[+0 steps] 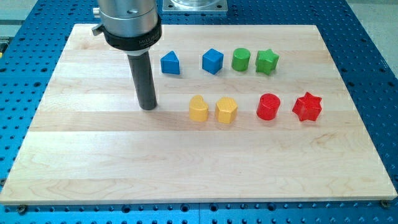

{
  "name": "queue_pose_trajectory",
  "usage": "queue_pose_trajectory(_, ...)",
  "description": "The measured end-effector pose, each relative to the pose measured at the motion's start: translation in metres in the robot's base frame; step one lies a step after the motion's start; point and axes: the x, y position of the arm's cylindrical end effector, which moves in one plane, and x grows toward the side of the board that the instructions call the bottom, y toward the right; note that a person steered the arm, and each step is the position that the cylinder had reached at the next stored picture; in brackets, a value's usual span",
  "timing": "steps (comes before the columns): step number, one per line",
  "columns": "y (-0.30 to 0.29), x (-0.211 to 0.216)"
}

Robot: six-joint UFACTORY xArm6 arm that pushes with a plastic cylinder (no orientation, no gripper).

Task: Push your arm to the right of the red star

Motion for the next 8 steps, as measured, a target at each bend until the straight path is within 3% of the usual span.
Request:
queue_pose_trajectory(2, 0.001, 0.006)
queue_pose_trajectory(3, 0.006, 0.043)
queue_pose_trajectory(4, 0.076, 0.096)
queue_pose_trajectory(6, 0.203, 0.104)
queue_pose_trajectory(7, 0.203, 0.107)
queue_pose_trajectory(8, 0.245, 0.088)
